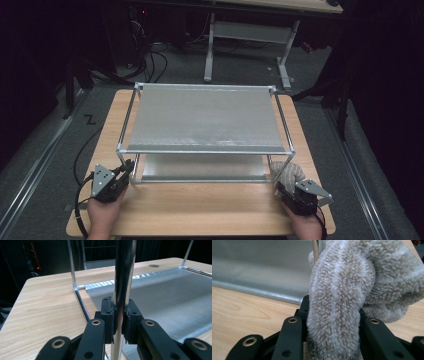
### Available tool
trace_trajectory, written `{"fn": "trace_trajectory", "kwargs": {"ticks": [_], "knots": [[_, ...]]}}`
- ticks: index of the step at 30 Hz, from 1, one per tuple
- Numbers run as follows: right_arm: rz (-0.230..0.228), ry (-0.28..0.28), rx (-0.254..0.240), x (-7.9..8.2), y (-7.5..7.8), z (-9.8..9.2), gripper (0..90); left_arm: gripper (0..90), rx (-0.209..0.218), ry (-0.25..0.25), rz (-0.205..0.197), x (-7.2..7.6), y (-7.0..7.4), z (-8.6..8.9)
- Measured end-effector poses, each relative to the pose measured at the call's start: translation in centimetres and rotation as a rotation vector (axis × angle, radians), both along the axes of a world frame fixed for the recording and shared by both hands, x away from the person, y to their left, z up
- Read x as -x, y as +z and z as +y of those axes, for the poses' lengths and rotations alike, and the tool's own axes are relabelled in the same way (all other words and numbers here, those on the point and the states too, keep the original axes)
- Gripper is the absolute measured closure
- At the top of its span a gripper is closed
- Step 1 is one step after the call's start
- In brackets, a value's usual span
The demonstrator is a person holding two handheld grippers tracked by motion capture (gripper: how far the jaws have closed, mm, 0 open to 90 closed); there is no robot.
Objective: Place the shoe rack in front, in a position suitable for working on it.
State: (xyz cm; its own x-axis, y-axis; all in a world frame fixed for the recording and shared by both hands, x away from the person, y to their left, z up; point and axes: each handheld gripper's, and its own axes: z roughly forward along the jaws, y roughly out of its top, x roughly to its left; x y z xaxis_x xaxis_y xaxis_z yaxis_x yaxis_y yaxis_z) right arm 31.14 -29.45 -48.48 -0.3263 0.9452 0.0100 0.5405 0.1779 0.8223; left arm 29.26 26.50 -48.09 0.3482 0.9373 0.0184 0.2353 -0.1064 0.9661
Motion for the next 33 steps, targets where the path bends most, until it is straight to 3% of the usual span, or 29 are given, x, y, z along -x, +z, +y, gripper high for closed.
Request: {"fn": "trace_trajectory", "kwargs": {"ticks": [3, 7, 8, 9, 12, 16, 18, 30, 31, 32, 33], "knots": [[-0.024, -0.005, 0.003, 0.0, 0.6, 0.3, 65.3, 80.2, 0.002, -0.006, -0.003, 0.2, 0.0, 0.1], [-0.115, -0.017, -0.005, 0.4, 2.7, 0.4, 65.0, 80.2, -0.001, -0.013, -0.004, 0.4, 0.0, 0.1], [-0.115, -0.017, -0.005, 0.4, 2.7, 0.4, 65.0, 80.2, -0.001, -0.013, -0.004, 0.4, 0.0, 0.1], [-0.164, -0.019, -0.012, 0.5, 4.1, 0.4, 64.8, 80.2, 0.0, -0.017, -0.005, 0.5, -0.1, 0.1], [-0.232, -0.023, -0.028, 0.8, 5.8, 0.4, 64.7, 80.2, -0.001, -0.018, -0.008, 0.5, -0.1, 0.1], [-0.254, -0.016, -0.029, 1.0, 6.3, 0.4, 65.0, 80.2, -0.001, -0.018, -0.009, 0.5, -0.1, 0.1], [-0.242, -0.015, -0.026, 0.9, 5.8, 0.3, 65.1, 80.2, -0.001, -0.018, -0.01, 0.5, -0.1, 0.1], [-0.011, 0.007, 0.022, -0.4, 0.8, 0.4, 65.1, 80.1, 0.001, -0.027, -0.007, 0.5, -0.1, 0.2], [-0.011, 0.007, 0.022, -0.4, 0.8, 0.4, 65.1, 80.2, 0.001, -0.027, -0.007, 0.5, -0.1, 0.2], [0.037, 0.015, 0.038, -0.8, -0.1, 0.3, 65.1, 80.2, 0.001, -0.028, -0.008, 0.5, -0.1, 0.2], [0.056, 0.017, 0.041, -0.9, -0.4, 0.3, 65.1, 80.2, 0.0, -0.029, -0.008, 0.5, -0.1, 0.2]]}}
